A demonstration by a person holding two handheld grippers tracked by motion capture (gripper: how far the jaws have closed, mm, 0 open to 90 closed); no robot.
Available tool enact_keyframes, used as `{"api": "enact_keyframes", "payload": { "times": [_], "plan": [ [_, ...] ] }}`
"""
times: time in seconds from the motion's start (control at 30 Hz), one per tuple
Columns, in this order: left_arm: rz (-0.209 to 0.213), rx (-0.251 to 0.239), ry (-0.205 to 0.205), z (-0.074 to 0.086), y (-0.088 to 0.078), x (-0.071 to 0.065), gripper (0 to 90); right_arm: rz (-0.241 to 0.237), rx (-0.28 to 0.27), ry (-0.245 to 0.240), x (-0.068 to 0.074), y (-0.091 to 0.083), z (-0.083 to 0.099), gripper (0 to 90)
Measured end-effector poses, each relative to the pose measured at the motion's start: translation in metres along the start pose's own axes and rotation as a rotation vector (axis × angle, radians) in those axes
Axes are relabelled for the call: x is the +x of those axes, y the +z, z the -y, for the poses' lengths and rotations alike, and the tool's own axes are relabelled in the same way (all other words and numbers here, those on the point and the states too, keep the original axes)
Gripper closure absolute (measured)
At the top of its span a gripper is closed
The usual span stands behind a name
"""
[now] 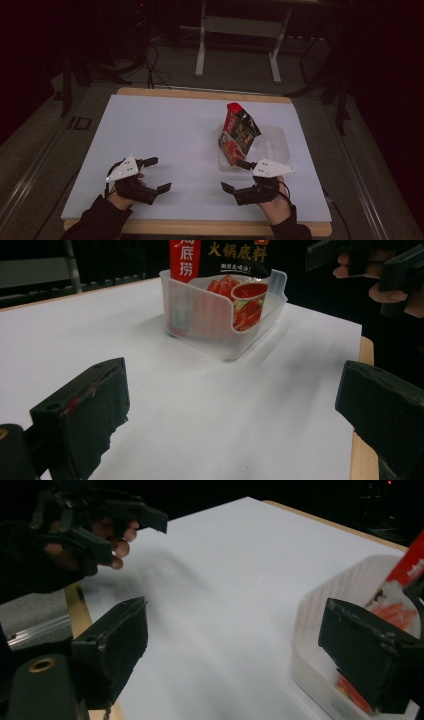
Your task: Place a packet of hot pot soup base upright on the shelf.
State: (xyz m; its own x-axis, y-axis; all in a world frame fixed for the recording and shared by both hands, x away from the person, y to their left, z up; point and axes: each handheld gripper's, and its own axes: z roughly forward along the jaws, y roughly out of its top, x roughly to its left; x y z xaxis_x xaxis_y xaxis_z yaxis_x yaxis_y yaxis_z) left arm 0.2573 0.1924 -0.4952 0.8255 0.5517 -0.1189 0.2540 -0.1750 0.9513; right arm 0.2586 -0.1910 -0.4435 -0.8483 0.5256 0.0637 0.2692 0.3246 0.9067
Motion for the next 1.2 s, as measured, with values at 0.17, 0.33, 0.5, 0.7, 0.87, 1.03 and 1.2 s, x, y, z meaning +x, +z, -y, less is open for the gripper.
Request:
{"api": "enact_keyframes", "payload": {
  "times": [0.17, 0.33, 0.5, 0.7, 0.87, 1.03, 1.2],
  "plan": [
    [0.003, -0.001, -0.002, 0.001, 0.0, 0.0, 1.4, 0.016, 0.028, -0.016, 0.0, -0.004, 0.009, 12.4],
    [0.001, 0.002, 0.0, 0.002, 0.001, 0.0, 1.4, 0.034, 0.041, -0.018, -0.003, -0.009, 0.018, 12.4],
    [0.005, 0.003, 0.002, 0.002, 0.001, 0.0, 1.4, 0.051, 0.058, -0.012, -0.005, -0.015, 0.027, 12.6],
    [0.009, 0.008, -0.002, 0.003, 0.002, 0.0, 1.4, 0.064, 0.066, -0.005, -0.007, -0.022, 0.035, 12.9],
    [0.016, 0.017, 0.006, 0.004, 0.003, -0.001, 1.4, 0.068, 0.091, 0.0, -0.011, -0.021, 0.04, 13.0],
    [0.021, 0.024, 0.01, 0.006, 0.004, -0.001, 1.4, 0.071, 0.108, -0.015, -0.012, -0.018, 0.041, 13.0],
    [0.025, 0.017, 0.01, 0.005, 0.004, -0.002, 1.4, 0.07, 0.114, -0.016, -0.012, -0.017, 0.042, 13.1]
  ]
}}
